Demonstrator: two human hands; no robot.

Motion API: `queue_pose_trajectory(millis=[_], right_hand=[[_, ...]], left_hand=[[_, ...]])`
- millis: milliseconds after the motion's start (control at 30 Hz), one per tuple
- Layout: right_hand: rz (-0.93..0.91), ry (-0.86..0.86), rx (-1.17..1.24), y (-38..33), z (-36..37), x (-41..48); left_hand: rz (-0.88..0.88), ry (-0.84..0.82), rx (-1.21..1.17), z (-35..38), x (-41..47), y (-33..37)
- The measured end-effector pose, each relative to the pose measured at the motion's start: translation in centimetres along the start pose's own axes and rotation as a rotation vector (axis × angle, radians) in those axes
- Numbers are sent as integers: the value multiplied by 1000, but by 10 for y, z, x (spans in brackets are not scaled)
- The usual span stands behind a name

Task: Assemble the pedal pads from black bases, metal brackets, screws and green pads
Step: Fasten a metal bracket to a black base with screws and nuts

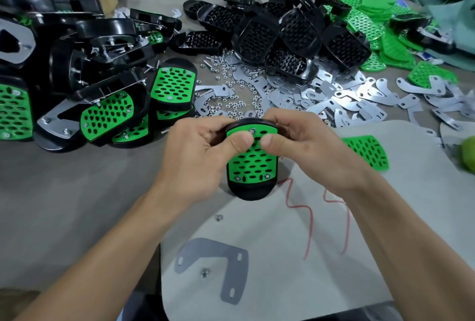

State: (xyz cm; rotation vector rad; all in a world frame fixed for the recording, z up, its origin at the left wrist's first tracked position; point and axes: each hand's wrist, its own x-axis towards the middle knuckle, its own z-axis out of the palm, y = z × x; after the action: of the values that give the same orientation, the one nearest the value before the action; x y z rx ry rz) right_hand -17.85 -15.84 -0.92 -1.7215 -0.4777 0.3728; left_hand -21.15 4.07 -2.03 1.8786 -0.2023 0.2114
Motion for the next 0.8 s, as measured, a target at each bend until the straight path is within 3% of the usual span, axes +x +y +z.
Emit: queue_pose_trajectory(millis=[167,267,367,500,567,700,800], right_hand=[[-85,111,153,0,6,1],[-119,142,130,-2,6,2],[-121,184,104,-6,3,1],[-130,213,34,-9,4,-2],[-181,269,-87,-10,4,-2],[-251,398,-309,-4,6,-12],[-164,448,-458,0,10,-23]], left_hand=[[27,37,30,4,0,6],[-11,29,61,-2,4,11],[-42,-87,9,-7,7,14],[-7,-17,-36,-2,5,10],[104,55,47,-1,3,6],[599,208,577,1,-4,-3],[796,62,769,-1,-10,-10]])
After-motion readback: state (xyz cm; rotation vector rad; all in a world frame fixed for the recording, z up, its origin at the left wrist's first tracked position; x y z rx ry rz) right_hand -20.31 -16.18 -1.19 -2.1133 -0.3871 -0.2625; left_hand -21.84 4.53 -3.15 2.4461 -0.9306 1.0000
